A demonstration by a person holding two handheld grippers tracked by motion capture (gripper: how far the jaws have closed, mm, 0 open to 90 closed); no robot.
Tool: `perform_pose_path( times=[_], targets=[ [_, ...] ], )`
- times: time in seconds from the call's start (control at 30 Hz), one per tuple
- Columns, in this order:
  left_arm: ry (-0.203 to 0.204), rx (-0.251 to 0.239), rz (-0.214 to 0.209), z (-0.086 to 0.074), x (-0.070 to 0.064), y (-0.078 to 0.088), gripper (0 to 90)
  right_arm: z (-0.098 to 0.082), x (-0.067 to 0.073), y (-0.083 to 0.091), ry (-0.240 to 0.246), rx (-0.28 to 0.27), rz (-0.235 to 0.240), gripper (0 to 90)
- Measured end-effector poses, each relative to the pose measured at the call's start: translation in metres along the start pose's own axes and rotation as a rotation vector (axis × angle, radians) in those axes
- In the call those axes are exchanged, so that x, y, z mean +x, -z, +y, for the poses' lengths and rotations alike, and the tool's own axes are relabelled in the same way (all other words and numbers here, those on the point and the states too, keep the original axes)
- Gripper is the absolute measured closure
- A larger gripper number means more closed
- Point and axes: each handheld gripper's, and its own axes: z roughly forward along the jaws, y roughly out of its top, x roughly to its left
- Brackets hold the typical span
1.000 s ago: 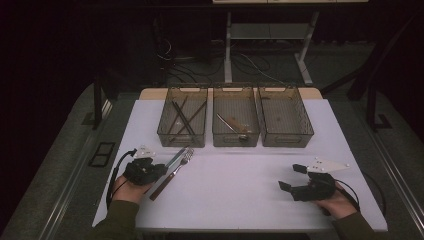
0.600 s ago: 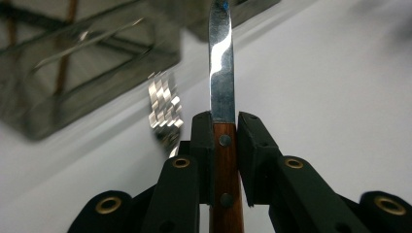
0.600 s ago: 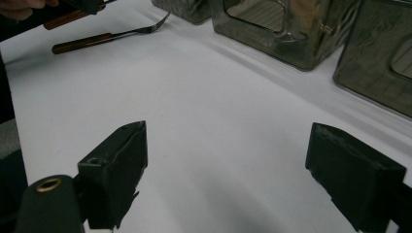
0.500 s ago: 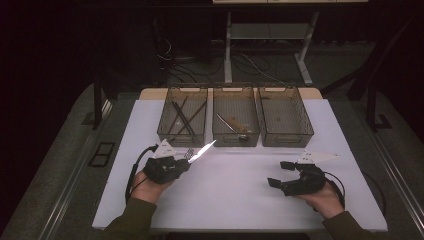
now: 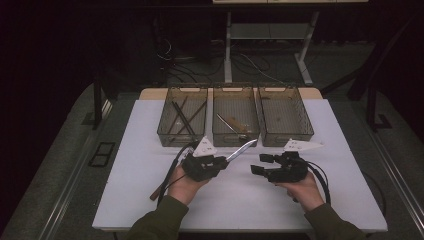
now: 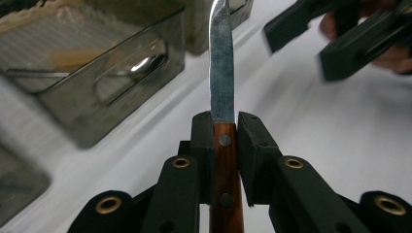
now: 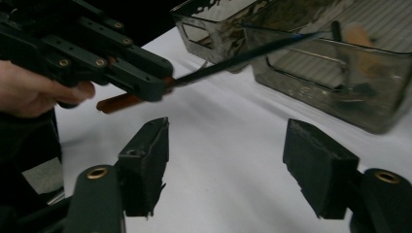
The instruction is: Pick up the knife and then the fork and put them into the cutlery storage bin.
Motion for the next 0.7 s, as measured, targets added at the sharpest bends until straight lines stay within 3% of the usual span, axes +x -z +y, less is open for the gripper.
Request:
perform_pose_path(
  times=[0.2,0.5,0.7],
  targets=[
    [-0.006,-0.005,-0.013,-0.001,-0.006,-0.007,77.1,0.002,0.0,-0.013,-0.032,-0.004,0.047,44.8],
    [-0.027,-0.013,-0.028,-0.001,-0.014,-0.014,77.1,0.004,-0.002,-0.023,-0.081,-0.043,0.075,55.9],
    [-0.031,-0.015,-0.031,-0.001,-0.014,-0.016,77.2,0.005,-0.001,-0.027,-0.085,-0.069,0.079,65.7]
  ],
)
